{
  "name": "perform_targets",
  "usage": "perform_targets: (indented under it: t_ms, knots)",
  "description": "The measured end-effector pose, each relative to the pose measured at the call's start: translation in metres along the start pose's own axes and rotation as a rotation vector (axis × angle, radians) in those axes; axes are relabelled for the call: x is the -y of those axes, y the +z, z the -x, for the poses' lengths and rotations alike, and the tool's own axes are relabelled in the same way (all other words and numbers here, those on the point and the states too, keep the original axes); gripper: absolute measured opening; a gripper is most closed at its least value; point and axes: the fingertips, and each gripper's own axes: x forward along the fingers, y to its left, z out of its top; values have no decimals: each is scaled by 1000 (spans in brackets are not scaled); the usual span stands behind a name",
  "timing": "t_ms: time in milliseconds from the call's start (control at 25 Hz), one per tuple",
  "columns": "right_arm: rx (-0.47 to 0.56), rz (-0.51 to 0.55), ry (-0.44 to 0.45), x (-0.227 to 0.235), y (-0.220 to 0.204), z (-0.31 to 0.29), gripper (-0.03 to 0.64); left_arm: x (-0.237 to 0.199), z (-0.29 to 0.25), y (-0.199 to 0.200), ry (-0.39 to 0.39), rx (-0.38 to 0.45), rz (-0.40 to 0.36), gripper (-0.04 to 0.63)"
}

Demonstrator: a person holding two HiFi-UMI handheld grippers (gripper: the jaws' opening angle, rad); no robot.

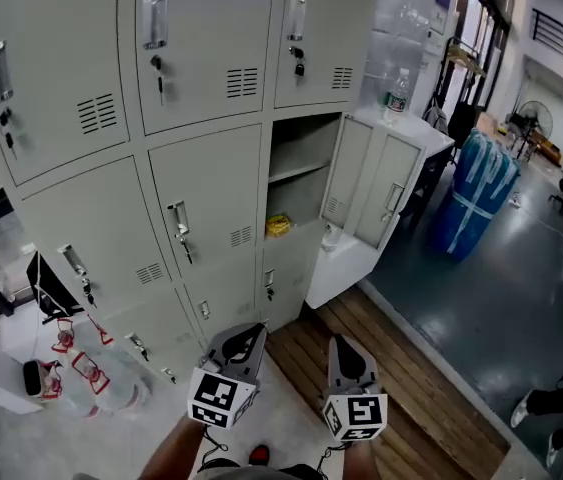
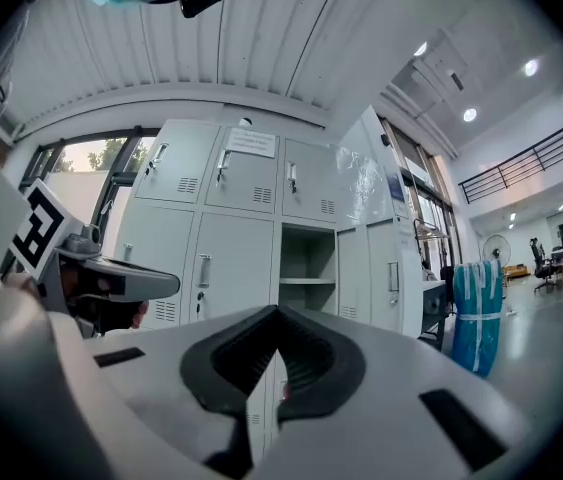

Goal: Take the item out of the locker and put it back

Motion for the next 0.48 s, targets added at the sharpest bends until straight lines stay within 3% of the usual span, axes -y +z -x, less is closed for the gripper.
perform_targets:
  t_ms: [480]
  knots:
    - [-26, -25, 58, 23, -18, -104, 17, -55, -75, -18, 44, -59, 21, 23]
